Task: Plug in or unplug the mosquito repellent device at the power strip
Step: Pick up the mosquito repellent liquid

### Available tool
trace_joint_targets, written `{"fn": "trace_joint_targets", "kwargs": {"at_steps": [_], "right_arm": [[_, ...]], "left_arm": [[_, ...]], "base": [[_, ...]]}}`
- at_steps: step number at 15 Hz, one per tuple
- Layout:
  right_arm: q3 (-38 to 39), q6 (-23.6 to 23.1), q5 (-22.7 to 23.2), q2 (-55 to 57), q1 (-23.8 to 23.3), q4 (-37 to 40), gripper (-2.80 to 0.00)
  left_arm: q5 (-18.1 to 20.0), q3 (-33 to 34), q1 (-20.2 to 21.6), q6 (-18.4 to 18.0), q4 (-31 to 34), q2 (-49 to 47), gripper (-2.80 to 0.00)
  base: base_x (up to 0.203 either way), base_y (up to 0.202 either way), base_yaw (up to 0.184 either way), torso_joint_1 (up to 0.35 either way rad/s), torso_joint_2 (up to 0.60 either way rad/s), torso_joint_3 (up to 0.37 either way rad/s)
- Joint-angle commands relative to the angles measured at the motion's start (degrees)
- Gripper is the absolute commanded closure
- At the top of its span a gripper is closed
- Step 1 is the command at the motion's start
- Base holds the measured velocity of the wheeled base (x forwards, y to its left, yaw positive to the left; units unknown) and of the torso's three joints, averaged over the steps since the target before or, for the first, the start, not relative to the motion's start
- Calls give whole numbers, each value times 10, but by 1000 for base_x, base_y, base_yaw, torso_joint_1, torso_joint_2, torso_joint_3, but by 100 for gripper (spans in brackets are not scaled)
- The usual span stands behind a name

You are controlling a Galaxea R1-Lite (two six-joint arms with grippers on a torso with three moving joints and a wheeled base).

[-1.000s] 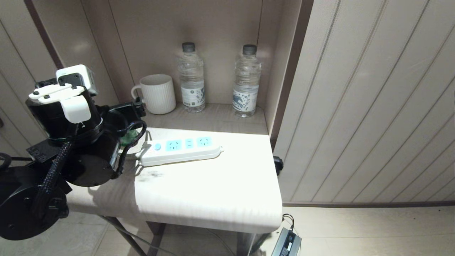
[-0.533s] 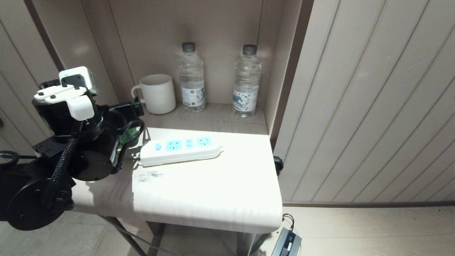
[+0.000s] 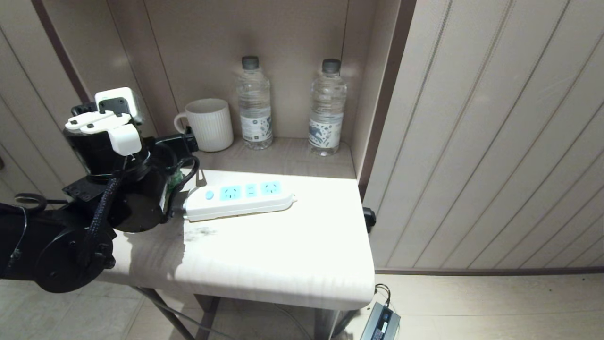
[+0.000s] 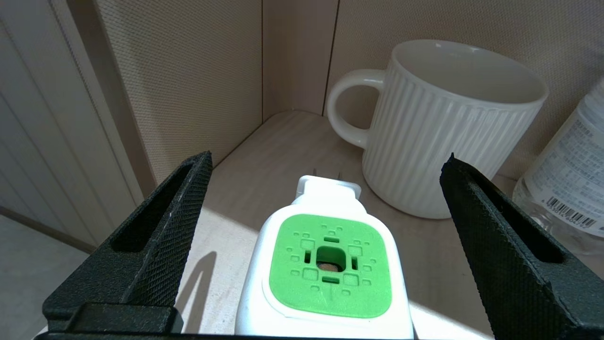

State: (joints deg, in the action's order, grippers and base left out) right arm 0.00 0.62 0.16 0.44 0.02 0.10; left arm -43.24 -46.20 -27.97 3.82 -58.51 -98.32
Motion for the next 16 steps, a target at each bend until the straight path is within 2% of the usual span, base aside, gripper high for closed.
{"fn": "trace_joint_targets", "kwargs": {"at_steps": [1, 10, 11, 16], "right_arm": [[0, 0, 0, 1, 1, 0, 0], [0, 0, 0, 1, 1, 0, 0], [0, 0, 0, 1, 1, 0, 0], [0, -2, 0, 1, 0, 0, 0]], "left_arm": [[-3, -3, 0, 0, -3, -6, -280], [1, -5, 8, -7, -11, -7, -280], [0, -4, 8, -7, -13, -8, 0], [2, 5, 8, -7, -26, -7, 0]], "base": [[0, 0, 0, 0, 0, 0], [0, 0, 0, 0, 0, 0], [0, 0, 0, 0, 0, 0], [0, 0, 0, 0, 0, 0]]}}
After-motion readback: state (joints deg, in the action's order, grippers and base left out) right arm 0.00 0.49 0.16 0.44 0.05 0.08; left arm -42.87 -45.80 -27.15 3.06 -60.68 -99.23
